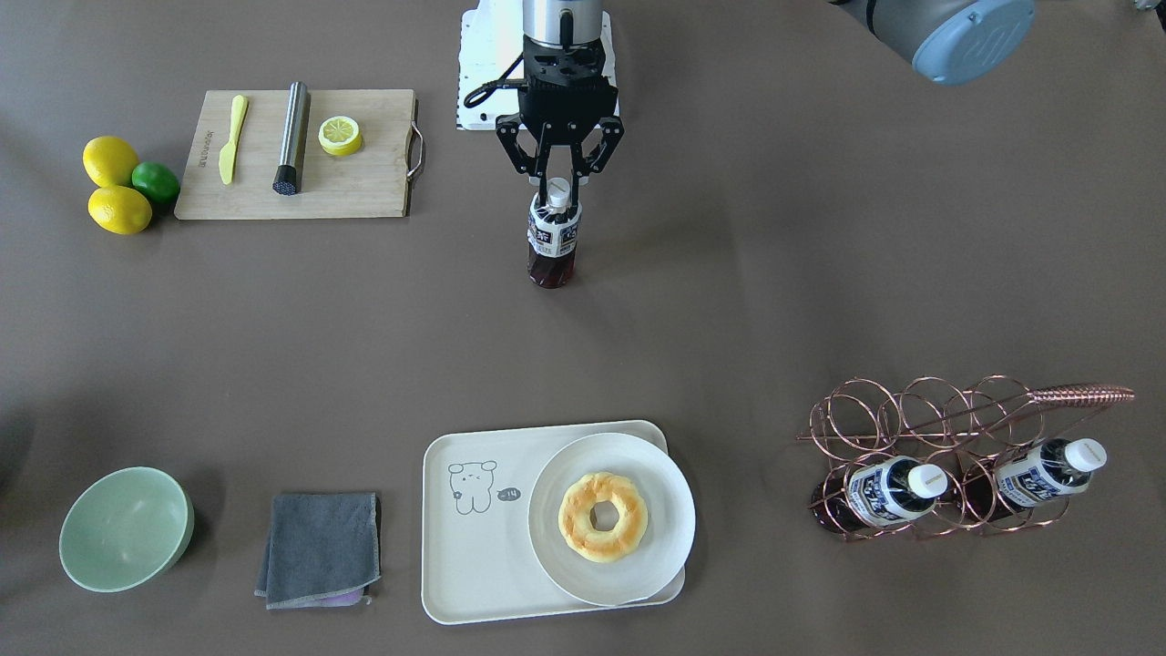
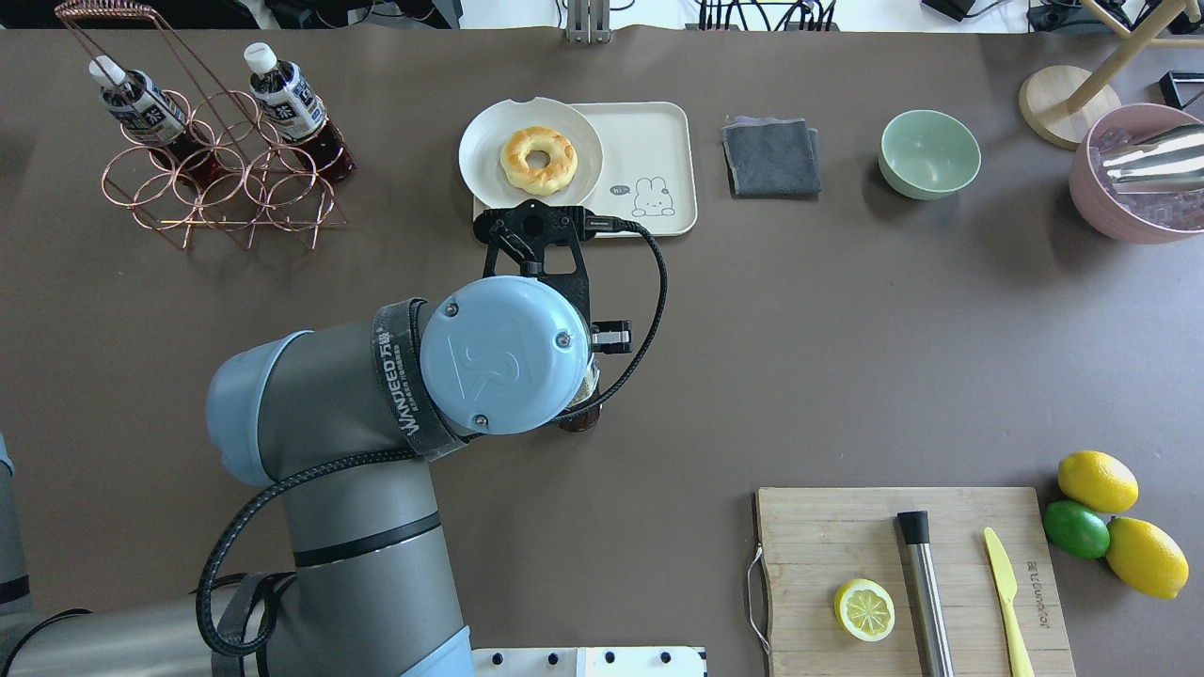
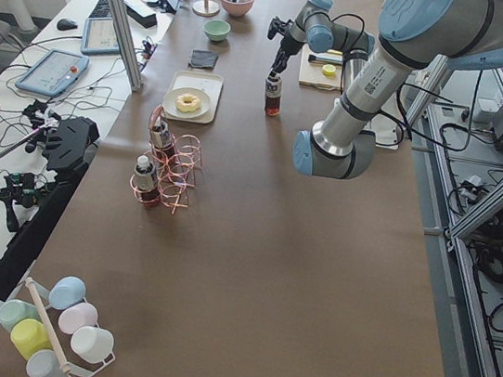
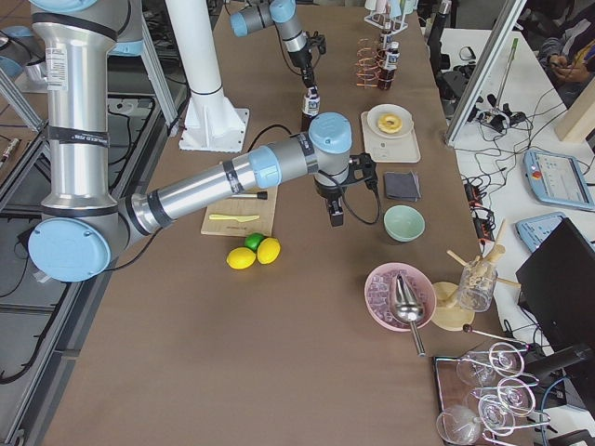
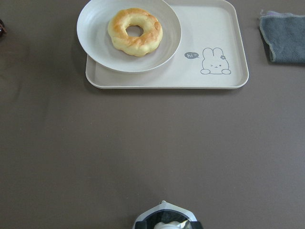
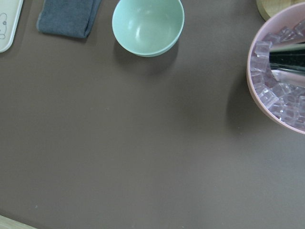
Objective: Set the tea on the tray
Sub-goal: 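Lift the bottle out with the left gripper and set it mid-table, then withdraw the left gripper toward the rack while the right gripper reaches for the bottle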
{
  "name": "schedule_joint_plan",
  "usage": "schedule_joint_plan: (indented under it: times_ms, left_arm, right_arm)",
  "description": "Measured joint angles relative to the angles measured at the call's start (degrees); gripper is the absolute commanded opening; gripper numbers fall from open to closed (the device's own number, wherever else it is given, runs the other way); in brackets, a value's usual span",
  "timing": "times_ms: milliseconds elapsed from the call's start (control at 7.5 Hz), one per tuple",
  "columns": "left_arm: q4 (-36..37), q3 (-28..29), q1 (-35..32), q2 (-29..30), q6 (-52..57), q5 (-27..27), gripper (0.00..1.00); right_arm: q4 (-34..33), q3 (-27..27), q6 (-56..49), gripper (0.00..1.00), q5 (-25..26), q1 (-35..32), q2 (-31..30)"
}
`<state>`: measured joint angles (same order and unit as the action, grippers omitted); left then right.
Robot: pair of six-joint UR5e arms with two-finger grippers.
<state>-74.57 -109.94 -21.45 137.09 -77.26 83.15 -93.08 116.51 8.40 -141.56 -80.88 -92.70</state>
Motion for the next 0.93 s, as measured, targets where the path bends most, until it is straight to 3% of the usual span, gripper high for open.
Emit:
schedule_joint_plan:
  times_ms: [533, 667, 933]
  left_arm:
    - [0.0, -1.8, -1.0, -0.2, 0.6, 0.5, 0.97]
    - [0.1, -3.6, -3.0, -0.9, 2.5, 2.2, 0.97]
    - [-0.3, -7.0, -10.2, -5.1, 9.1, 11.5, 0.97]
  right_arm:
    - [0.0, 4.3, 25.8, 0.99, 3.3, 12.0, 11.6]
    - [-0.1, 6.0, 35.6, 0.98, 7.4, 18.1, 15.3]
    - [-2.2, 7.4, 55.3, 0.98, 18.2, 31.7, 25.1]
